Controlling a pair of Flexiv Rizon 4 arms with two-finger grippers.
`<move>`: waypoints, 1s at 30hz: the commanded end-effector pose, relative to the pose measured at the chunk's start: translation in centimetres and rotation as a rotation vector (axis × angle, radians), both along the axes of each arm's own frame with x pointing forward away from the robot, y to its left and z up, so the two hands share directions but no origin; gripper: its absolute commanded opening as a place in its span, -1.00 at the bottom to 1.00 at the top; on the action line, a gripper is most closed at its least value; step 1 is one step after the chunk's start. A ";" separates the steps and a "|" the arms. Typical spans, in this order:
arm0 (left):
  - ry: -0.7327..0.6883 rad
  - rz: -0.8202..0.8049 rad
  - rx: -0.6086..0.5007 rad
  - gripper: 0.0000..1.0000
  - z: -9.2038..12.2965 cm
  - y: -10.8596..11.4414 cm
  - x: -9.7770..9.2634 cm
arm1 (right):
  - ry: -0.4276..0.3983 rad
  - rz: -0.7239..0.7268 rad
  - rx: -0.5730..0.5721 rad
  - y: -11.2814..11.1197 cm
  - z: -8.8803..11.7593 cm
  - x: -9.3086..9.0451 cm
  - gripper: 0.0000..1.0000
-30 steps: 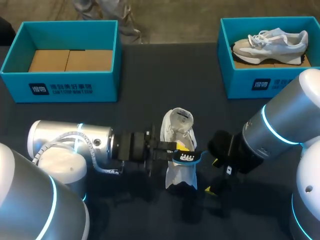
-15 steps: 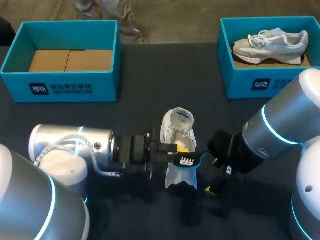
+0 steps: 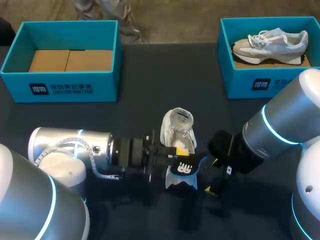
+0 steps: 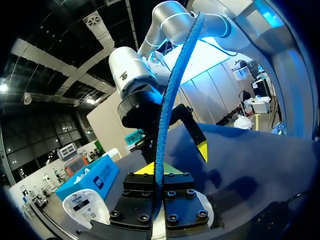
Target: Take the shoe out of the shoebox, open the shoe tongue, remove and reinsert the insole, then place the shoe into the shoebox
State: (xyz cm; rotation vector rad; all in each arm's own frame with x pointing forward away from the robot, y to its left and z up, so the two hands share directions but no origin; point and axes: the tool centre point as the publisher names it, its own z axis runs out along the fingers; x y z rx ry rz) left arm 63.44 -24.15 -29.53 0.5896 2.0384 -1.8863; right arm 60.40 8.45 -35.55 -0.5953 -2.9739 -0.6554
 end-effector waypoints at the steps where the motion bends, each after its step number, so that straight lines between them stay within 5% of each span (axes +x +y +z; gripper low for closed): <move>1: -0.012 0.005 -0.001 -1.00 -0.4 -0.1 -0.3 | -0.002 -0.001 0.001 0.0 0.0 -0.1 1.00; 30: -0.078 0.034 0.002 -1.00 0.7 0.0 -2.2 | -0.002 -0.001 0.001 0.0 0.0 -0.1 1.00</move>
